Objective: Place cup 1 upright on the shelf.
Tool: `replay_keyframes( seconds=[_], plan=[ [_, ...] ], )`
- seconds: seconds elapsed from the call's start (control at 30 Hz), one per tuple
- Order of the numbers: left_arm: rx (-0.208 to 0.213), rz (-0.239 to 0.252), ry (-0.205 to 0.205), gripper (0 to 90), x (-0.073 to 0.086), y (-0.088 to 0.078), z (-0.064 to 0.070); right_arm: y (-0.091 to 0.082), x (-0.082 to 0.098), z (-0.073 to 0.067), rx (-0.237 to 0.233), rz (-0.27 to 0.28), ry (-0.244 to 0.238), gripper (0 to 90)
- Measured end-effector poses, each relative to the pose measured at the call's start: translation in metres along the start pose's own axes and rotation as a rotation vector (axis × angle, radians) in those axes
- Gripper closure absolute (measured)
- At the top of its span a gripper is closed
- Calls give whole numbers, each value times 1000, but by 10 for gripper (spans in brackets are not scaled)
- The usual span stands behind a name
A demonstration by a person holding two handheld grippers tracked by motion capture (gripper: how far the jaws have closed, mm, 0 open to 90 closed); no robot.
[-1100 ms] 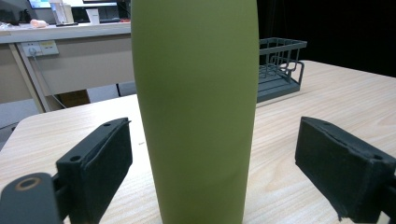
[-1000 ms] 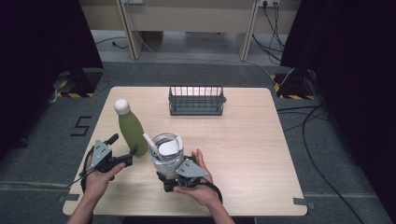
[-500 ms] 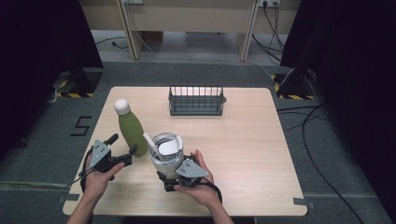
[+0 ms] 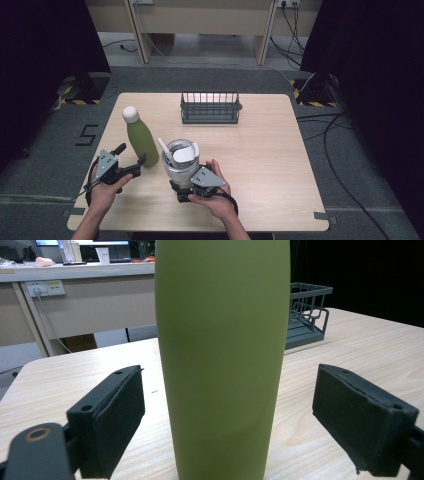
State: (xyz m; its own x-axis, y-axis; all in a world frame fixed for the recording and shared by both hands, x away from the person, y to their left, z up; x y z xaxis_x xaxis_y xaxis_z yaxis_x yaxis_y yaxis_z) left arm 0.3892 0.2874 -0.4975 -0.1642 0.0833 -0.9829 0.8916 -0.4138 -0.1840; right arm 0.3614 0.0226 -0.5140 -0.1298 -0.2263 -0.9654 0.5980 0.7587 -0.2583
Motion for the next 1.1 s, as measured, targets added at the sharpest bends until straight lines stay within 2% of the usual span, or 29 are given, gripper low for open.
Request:
replay_keyframes(
  seconds=[0.27, 0.6, 1.1],
  plan=[
    [-1, -1, 0, 127, 0, 0, 0, -2, -10, 6, 2, 17, 28, 99],
    [-3, 1, -4, 134, 1, -2, -2, -5, -22, 17, 27, 35, 22, 99],
    [-3, 3, -12, 137, 1, -2, -4, -10, -43, 44, 86, 71, 28, 99]
  ],
)
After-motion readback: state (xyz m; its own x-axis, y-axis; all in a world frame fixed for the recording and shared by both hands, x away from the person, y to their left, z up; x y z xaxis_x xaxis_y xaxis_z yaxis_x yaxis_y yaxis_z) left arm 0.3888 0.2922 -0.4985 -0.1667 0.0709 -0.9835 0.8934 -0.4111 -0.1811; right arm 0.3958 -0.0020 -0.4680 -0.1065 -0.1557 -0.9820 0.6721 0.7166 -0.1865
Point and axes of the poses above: each handheld gripper's, and its own axes: y roughly forward along the jaws, x roughly out of its underside, z roughly to its right, the point moved 3 cm from there along y, roughly forward along the jaws, and after that the axes turned 4 degrees about -z, right-handed, at the moved point
